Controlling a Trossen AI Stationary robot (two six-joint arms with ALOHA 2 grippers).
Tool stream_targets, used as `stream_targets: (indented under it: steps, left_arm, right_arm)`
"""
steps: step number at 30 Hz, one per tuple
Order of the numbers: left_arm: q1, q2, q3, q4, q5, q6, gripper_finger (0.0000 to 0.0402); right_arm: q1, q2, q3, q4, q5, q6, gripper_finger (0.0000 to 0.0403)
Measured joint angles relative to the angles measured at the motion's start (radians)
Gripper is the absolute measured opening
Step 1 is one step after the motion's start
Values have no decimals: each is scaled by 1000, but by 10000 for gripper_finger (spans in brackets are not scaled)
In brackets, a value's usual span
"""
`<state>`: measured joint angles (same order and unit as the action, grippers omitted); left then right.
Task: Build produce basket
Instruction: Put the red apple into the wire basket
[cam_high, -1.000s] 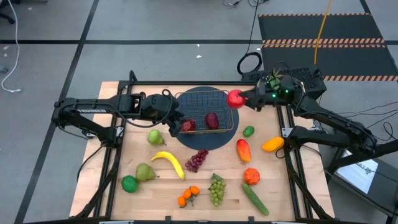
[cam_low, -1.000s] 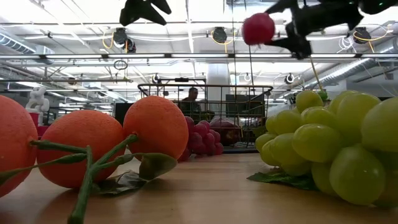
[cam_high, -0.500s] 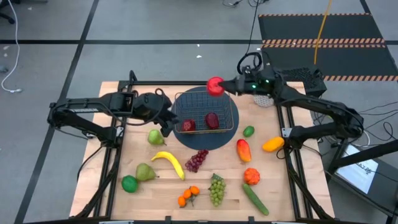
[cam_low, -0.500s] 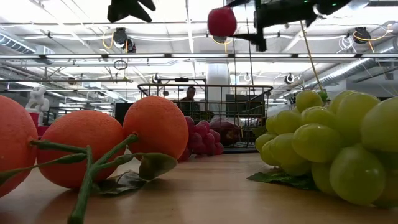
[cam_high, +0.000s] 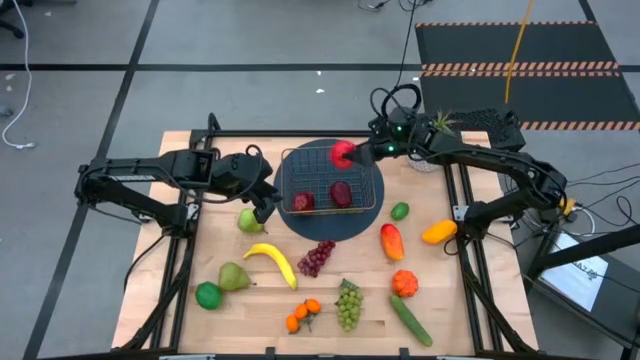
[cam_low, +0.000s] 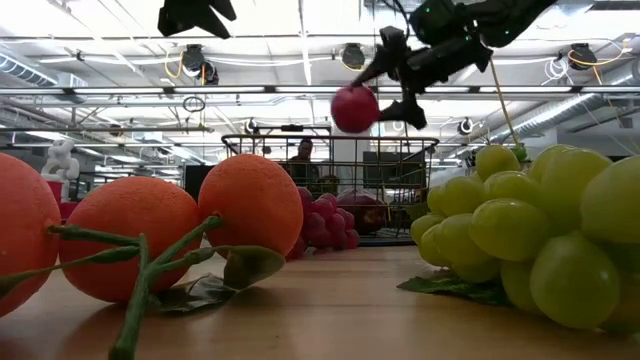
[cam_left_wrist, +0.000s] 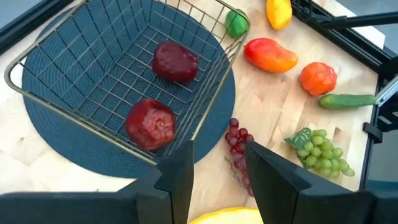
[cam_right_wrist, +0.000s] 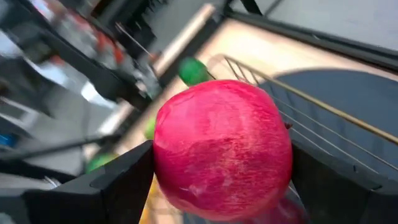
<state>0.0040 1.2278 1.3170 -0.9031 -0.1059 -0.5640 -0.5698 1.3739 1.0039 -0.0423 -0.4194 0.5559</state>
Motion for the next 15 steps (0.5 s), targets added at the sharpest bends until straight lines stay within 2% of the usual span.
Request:
stream_targets:
  steps: [5, 9, 15]
  left_arm:
    - [-2, 0, 0, -39, -7, -2, 143]
    - [-2, 0, 0, -65, -30, 3, 143]
    - [-2, 0, 0, -67, -36, 8, 143]
  right_arm:
    - [0, 0, 0, -134, 45, -214, 334]
    - [17, 0, -1, -157, 107, -365, 338]
    - [50, -1, -1, -164, 251, -463, 357]
